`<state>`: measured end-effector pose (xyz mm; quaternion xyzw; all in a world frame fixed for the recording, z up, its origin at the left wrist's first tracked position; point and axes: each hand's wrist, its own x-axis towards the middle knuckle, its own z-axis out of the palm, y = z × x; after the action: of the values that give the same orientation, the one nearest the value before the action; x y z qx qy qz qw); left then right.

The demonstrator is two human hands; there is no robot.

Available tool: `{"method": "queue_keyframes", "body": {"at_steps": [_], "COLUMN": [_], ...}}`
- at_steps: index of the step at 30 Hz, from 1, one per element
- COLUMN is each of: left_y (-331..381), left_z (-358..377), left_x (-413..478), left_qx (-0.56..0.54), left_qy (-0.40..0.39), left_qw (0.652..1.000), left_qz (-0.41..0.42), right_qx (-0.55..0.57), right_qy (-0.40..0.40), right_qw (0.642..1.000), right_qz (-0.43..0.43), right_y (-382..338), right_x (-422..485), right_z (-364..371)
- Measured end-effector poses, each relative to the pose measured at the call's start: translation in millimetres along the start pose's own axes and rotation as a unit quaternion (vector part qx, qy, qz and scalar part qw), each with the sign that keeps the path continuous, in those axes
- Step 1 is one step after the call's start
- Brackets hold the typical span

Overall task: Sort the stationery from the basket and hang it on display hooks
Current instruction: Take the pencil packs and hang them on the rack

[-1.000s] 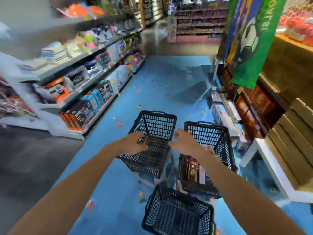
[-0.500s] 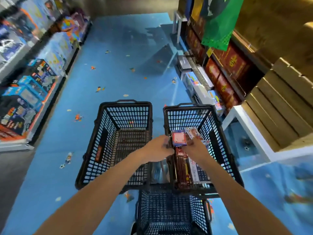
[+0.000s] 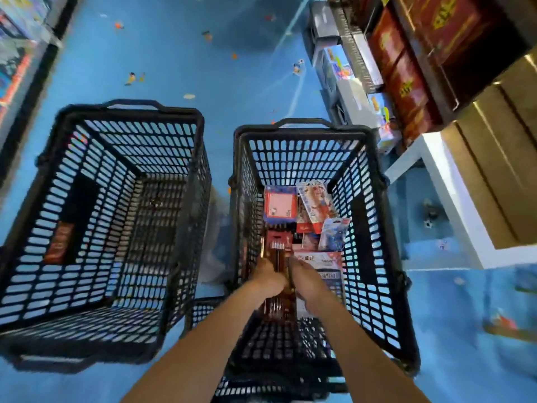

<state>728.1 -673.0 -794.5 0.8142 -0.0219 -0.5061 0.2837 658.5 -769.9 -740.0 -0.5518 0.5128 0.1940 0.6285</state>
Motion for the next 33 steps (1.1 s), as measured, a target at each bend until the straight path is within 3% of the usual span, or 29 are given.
{"method": "queue_keyframes", "body": {"at_steps": [2,14,23,28,33], "left_y": [-16.2,25.2,31.3,30.2,27.1], "left_z": [16.9,12.3,20.3,17.7,17.2], "left_x": [31.2,6.0,-7.2,-10.3,-15.4], "left_qx": [0.012,0.056,-0.060,-0.233,-0.318], "left_qy": [0.018,0.109,0.158,0.116,0.103], "left_qw": [1.000,0.989,0.983,0.963,0.941], "left_qz": [-0.020,-0.078,-0.067,-0.064,-0.048], "right_qx": [0.010,0.105,0.181,0.200,0.278], "right_qy": [-0.018,-0.053,0.006,-0.009,-0.035], "right_qw": [1.000,0.992,0.981,0.976,0.959], "right_qz": [0.001,0.056,0.072,0.089,0.047], "right_y": [6.7,1.8,3.1,8.8,6.8], "right_x": [20.3,41.3,38.1,35.4,27.3], "right_z": [6.9,23.6,10.6,1.5,-12.1]}}
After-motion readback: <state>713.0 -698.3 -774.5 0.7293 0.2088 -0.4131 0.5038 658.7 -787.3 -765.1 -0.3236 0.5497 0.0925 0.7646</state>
